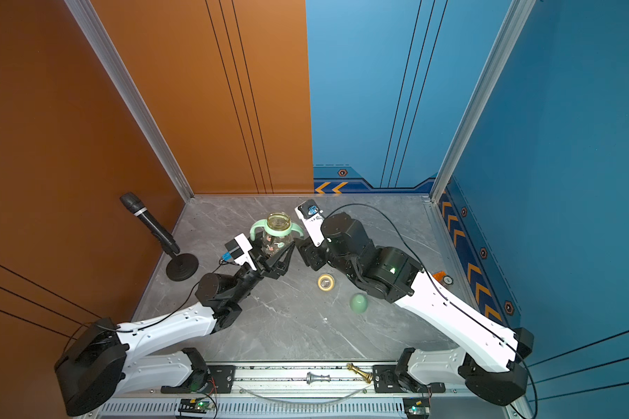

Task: Assemble the baby bottles
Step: Put on the handle of the baby bottle.

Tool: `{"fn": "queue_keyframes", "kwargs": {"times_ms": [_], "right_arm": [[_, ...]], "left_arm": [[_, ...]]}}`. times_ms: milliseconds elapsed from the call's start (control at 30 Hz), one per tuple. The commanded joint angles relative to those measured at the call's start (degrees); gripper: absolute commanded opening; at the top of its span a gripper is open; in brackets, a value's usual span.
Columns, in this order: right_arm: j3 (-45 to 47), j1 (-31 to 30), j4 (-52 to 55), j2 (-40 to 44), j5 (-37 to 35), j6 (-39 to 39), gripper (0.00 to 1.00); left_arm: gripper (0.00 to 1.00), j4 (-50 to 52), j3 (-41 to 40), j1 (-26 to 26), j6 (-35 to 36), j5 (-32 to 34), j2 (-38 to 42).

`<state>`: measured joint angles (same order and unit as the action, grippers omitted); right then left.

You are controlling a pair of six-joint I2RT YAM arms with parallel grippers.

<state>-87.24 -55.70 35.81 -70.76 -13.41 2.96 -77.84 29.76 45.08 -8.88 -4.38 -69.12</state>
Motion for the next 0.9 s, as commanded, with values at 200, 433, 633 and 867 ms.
{"fn": "queue_keyframes", "kwargs": {"times_ms": [200, 433, 633, 867], "right_arm": [[-2.62, 5.83, 5.14, 8.5, 13.07, 5.97, 1.0], [-4.3, 24.41, 9.73, 7.91, 32.6, 13.61, 1.0], [-5.49, 32.48, 19.31, 2.75, 36.69, 17.04, 1.0], [4.2, 29.75, 22.98, -11.67, 34.23, 19.23, 1.0]], "left_arm": [[0.25, -2.88, 1.81, -0.66, 0.81, -0.4, 1.06], [0.25, -2.93, 0.03, -2.09, 1.81, -3.6, 2.86], [0.23, -2.93, -2.59, -2.62, 5.36, -6.94, 4.84], [0.22, -2.93, -7.7, -3.28, 7.64, -6.01, 10.72]]}}
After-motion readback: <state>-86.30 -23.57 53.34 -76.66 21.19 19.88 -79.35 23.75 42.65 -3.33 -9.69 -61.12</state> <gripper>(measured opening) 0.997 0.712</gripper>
